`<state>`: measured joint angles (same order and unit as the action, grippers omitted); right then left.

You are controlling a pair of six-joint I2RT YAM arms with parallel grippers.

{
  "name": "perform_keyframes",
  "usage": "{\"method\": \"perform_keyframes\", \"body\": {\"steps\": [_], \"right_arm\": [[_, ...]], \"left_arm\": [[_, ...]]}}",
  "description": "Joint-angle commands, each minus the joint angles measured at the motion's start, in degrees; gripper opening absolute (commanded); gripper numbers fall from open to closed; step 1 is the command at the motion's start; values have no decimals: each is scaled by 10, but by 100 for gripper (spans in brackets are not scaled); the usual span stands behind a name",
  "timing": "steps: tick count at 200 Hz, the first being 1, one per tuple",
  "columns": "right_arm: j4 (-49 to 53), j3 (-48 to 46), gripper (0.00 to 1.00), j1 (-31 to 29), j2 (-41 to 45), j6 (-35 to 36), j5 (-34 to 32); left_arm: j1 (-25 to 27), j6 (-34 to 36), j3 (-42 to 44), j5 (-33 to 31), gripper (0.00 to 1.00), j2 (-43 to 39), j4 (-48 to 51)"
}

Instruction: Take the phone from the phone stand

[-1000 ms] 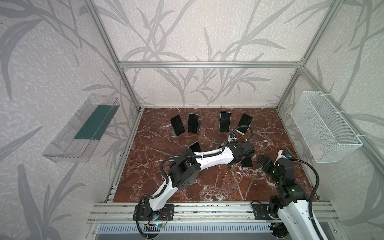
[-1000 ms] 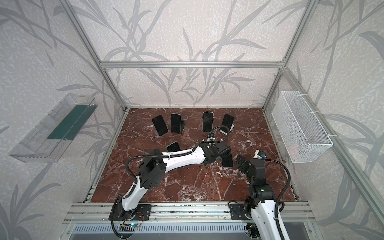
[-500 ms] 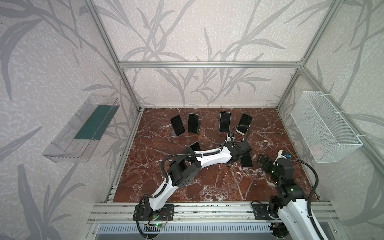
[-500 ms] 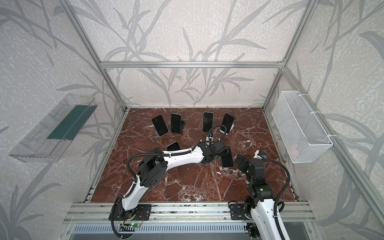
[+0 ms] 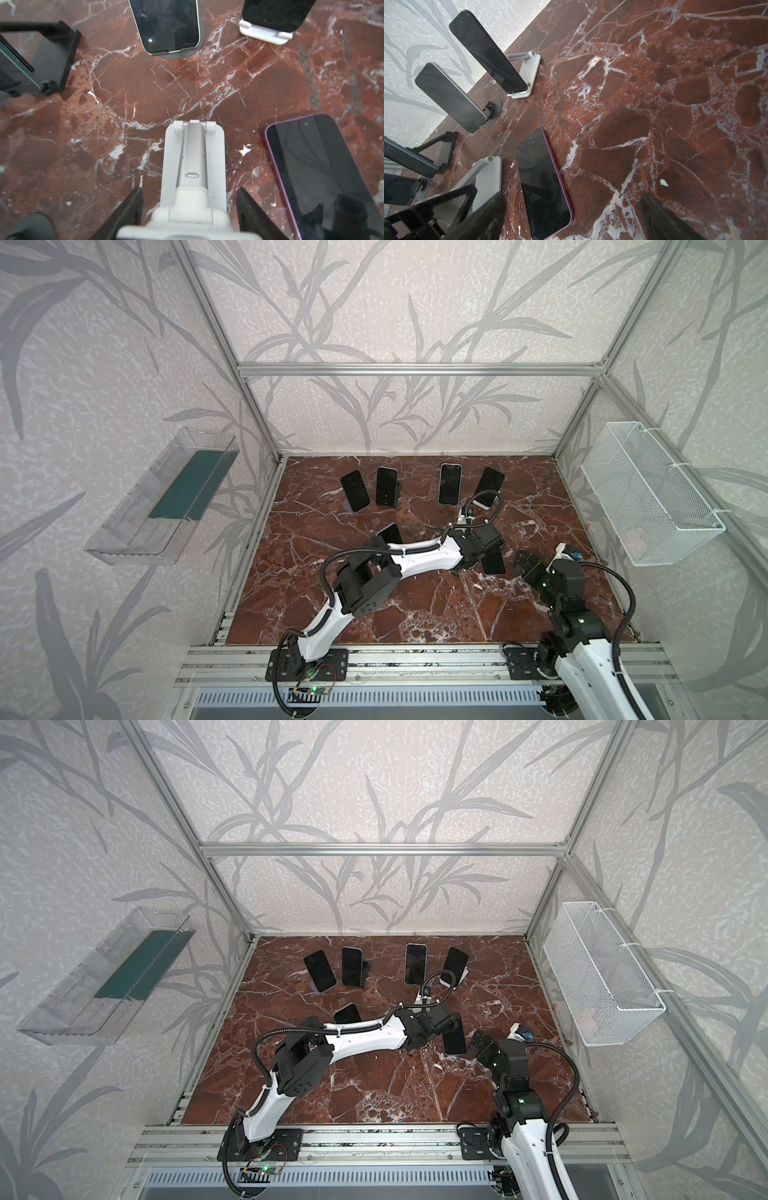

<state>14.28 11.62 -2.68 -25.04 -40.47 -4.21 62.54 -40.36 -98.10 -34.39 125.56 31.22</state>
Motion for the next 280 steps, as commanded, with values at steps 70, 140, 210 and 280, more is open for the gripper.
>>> {"method": "perform_keyframes", "body": {"steps": [70,140,210,280], "right_arm": [[-42,-16,100,1,-22,4,8],[-41,-18,100,1,-8,7,12],[-64,-19,99,1,-36,6,32],[-73,-23,99,1,-39,5,34]], "left_arm": [[-3,148,38,-73,48,-216,-14],[-154,133,110,-46,47,-381,25],[-360,99,220,-7,48,-496,46],[-485,-3,354,14,48,-480,-41]]}}
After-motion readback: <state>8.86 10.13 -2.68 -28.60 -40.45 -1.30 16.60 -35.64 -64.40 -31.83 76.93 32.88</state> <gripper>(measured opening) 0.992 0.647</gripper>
